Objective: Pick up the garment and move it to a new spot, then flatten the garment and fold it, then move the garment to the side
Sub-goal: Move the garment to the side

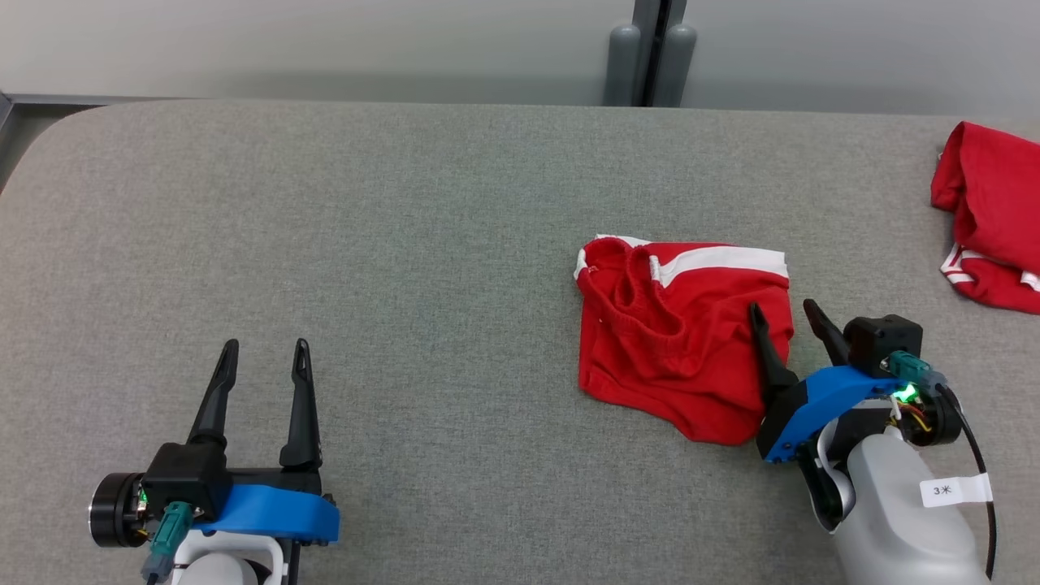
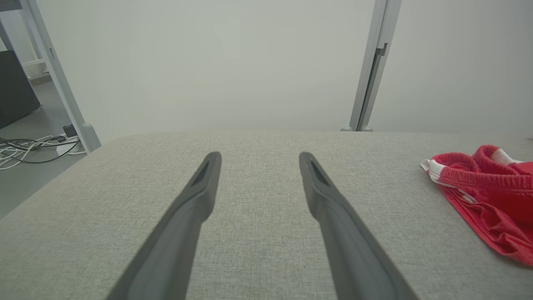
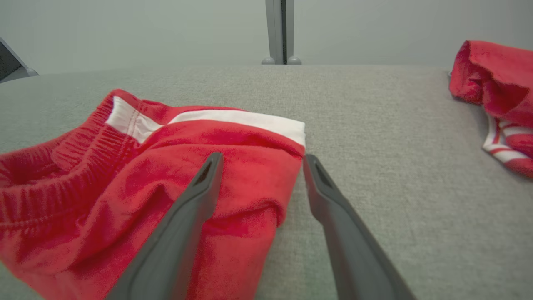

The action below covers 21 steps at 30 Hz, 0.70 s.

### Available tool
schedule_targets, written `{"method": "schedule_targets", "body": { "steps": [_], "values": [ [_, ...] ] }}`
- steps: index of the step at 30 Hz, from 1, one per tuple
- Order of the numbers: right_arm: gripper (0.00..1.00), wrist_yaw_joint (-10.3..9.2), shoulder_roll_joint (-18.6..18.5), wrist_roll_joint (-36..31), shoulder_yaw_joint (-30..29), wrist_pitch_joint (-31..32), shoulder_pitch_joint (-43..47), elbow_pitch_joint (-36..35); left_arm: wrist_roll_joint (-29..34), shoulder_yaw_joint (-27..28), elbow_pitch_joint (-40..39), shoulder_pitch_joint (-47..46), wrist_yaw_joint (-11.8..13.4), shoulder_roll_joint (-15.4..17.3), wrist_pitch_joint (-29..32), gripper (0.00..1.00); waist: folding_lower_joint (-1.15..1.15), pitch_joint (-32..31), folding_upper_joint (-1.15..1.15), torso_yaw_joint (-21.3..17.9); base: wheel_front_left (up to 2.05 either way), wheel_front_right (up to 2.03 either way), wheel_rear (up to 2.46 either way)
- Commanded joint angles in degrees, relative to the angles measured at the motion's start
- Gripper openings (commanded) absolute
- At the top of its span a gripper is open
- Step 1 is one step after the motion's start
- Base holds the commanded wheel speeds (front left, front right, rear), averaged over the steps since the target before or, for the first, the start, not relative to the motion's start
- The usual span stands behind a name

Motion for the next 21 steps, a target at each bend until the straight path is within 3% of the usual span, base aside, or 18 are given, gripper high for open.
{"method": "schedule_targets", "body": {
  "steps": [1, 13, 14, 15, 16, 21],
  "values": [
    [1.00, 0.01, -0.2, 0.2, 0.0, -0.5, -1.4, 2.7, 0.0, 0.1, -0.2, -0.9, -0.2, 0.0, -0.3, 1.00, -0.01, 1.0, -0.01, 0.7, 0.00, 0.00, 0.00],
    [1.00, 0.02, 0.1, 7.7, 6.0, -2.0, -2.5, 14.2, -0.3, 0.0, 0.2, -2.1, -0.3, -0.3, -0.3, 1.00, -0.01, 2.4, -0.01, 0.9, 0.00, 0.00, 0.00],
    [0.85, 0.03, 0.2, 9.7, 7.7, -2.1, -2.5, 14.5, -0.3, -0.1, 0.2, -2.2, -0.3, -0.3, -0.3, 1.00, -0.01, 2.4, -0.01, 0.9, 0.00, 0.00, 0.00],
    [0.36, 0.08, 0.4, 11.2, 9.2, -2.1, -2.5, 14.5, -0.3, -0.1, 0.2, -2.2, -0.3, -0.3, -0.3, 1.00, -0.01, 2.5, -0.01, 0.8, 0.00, 0.00, 0.00],
    [0.00, 0.09, 0.4, 12.2, 10.5, -2.3, -2.5, 14.5, -0.4, -0.1, 0.2, -2.2, -0.3, -0.3, -0.3, 1.00, -0.01, 2.5, -0.01, 0.8, 0.00, 0.00, 0.00],
    [0.00, 0.00, -0.1, 10.5, 8.6, -3.0, -5.2, 13.3, -0.4, 0.2, 0.0, -2.1, -0.2, -0.4, -0.3, 1.00, -0.01, 2.5, -0.01, 0.3, 0.00, 0.00, 0.00]
  ]
}}
